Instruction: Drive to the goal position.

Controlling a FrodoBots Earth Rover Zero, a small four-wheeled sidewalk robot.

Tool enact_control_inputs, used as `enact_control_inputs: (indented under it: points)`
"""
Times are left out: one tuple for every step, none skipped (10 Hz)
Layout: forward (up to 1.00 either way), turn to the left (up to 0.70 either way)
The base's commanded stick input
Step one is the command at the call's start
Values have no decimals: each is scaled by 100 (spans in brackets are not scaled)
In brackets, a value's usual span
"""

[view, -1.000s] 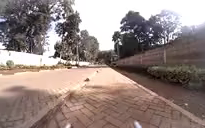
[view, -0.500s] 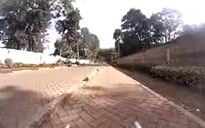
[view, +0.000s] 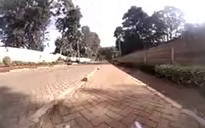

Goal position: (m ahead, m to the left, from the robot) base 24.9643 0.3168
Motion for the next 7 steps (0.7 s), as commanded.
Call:
enact_control_inputs:
  points:
    - [70, -35]
    - [70, -32]
    - [70, 0]
    - [70, 0]
    - [70, 0]
    - [70, 0]
    - [70, 0]
